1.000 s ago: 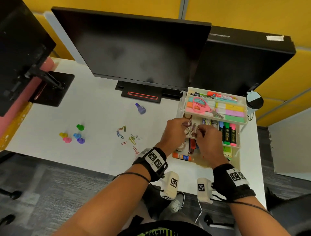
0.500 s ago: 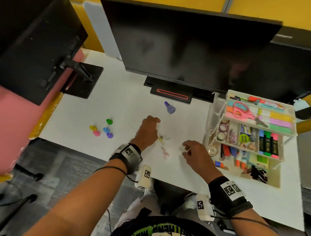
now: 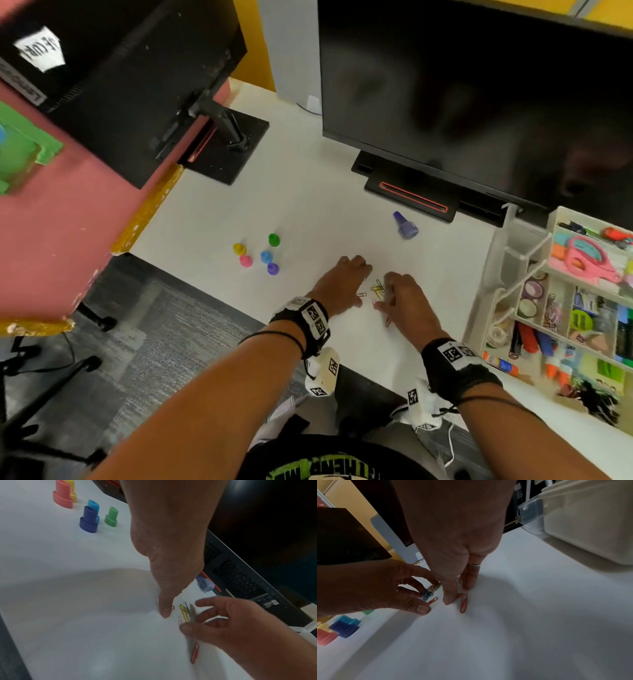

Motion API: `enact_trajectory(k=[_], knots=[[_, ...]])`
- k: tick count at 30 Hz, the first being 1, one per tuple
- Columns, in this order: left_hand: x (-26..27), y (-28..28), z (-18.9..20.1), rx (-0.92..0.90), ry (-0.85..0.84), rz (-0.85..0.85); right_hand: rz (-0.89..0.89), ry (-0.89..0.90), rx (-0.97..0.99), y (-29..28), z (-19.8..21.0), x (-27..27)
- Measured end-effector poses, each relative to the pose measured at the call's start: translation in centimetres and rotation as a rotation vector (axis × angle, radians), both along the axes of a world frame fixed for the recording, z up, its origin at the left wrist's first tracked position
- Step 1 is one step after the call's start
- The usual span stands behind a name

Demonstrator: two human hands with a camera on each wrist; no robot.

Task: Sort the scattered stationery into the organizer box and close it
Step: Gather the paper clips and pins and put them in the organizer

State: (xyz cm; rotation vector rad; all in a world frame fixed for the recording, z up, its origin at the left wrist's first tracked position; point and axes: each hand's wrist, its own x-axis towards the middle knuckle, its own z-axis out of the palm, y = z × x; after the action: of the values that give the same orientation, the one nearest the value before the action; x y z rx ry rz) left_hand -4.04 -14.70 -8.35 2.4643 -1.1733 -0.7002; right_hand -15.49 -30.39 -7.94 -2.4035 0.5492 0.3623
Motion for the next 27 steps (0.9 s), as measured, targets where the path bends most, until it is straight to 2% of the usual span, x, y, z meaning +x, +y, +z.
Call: enact_trajectory(k=[4, 8, 12, 19, 24, 27], knots=[[-0.5, 0.1, -0.1, -0.047, 0.012, 0.037, 0.098, -0.095, -0.136, 0.0, 0.0, 0.7], [-0.9, -0.3, -0.1, -0.042, -0.008, 0.077, 0.170, -0.065, -0.189, 0.2, -0.5, 0.3], [-1.5, -0.7, 0.3, -0.013, -0.030, 0.070, 0.188, -0.184, -0.234, 0.5, -1.5, -0.3], [-2.4, -1.5, 0.9, -0.010, -0.082, 0.028, 0.273, -0.063, -0.286, 0.2, -2.0, 0.4], [-2.4, -1.5, 1.2, -0.001, -0.099, 0.028, 0.271, -0.056, -0.269, -0.2, -1.6, 0.5], [-2.3, -1.5, 1.1, -0.018, -0.094, 0.085, 0.235, -0.070, -0.252, -0.7, -1.2, 0.5]])
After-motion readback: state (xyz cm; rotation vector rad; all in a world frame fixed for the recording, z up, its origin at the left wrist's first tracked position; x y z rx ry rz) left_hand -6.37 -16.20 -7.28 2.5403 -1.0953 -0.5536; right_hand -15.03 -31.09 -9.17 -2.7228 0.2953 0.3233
